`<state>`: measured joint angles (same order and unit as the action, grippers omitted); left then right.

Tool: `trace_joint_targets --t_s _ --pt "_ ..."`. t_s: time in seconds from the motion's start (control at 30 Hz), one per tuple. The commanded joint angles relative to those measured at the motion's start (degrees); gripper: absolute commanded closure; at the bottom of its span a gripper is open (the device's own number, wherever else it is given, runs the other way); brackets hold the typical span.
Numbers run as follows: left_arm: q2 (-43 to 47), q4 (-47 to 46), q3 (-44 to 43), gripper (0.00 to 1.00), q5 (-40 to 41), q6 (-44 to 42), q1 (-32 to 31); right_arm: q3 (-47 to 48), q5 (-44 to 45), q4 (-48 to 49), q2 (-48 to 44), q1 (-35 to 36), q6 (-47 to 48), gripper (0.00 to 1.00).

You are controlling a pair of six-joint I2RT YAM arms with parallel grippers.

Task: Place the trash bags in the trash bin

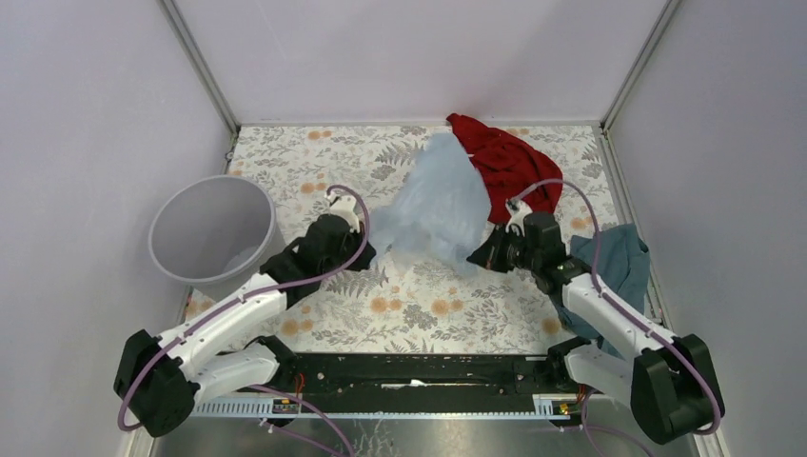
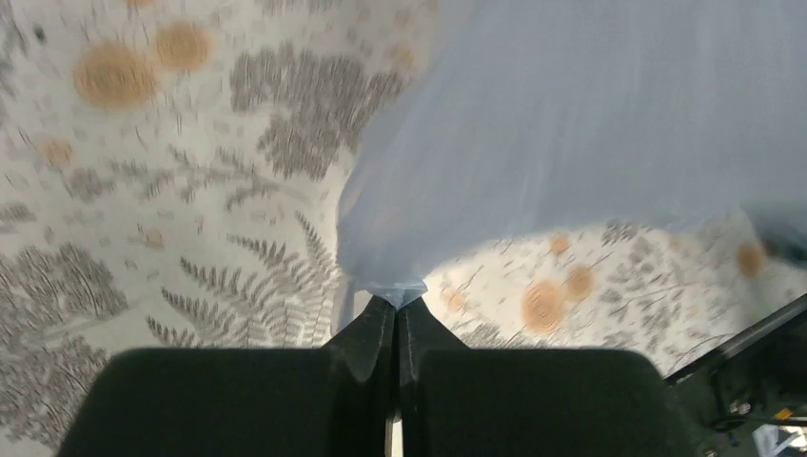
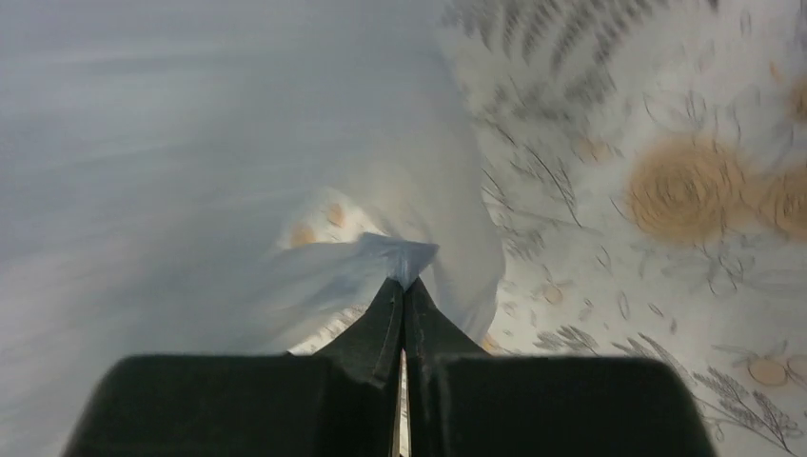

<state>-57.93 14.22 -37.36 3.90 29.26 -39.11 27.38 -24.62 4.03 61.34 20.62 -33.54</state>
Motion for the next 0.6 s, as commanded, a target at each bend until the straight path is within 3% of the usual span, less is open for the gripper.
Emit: trace_joint_targets --t_s 0.0,0.17,0.23,0.27,0.37,0.43,0.5,0.57 --pt "-2.0 -3.8 -18.4 1.0 0.1 -4.0 0.0 19.6 3.1 1.3 -3.4 0.2 3.6 1.0" --pt "-13.1 4.4 -55.2 1.0 -3.0 -9.8 -0.1 58.1 4.0 -15.3 9.1 0.2 11.9 1.0" --pt "-13.8 3.5 -66.5 1.0 -7.4 -9.0 -0.4 71.3 0.9 -15.7 10.2 0.3 11.5 1.0" --pt "-12.4 0.5 -67.1 1.0 -9.5 -8.3 -0.5 73.5 -0.7 -13.5 9.7 0.3 10.5 1.0" --pt "-3.3 -15.2 -53.9 1.0 -11.3 -7.3 -0.7 67.5 -5.9 1.2 3.9 0.3 7.9 1.0" --pt "2.8 -21.7 -40.2 1.0 -5.3 -7.9 -0.7 57.3 -8.0 10.1 -0.5 0.3 7.7 1.0" --pt "4.7 -18.6 -29.9 1.0 7.3 -7.4 -0.7 46.7 -7.0 12.4 -2.4 0.3 9.8 1.0" --pt "3.2 -9.3 -22.0 1.0 17.9 -4.2 -0.7 35.8 -3.2 10.0 -0.3 0.3 10.0 1.0"
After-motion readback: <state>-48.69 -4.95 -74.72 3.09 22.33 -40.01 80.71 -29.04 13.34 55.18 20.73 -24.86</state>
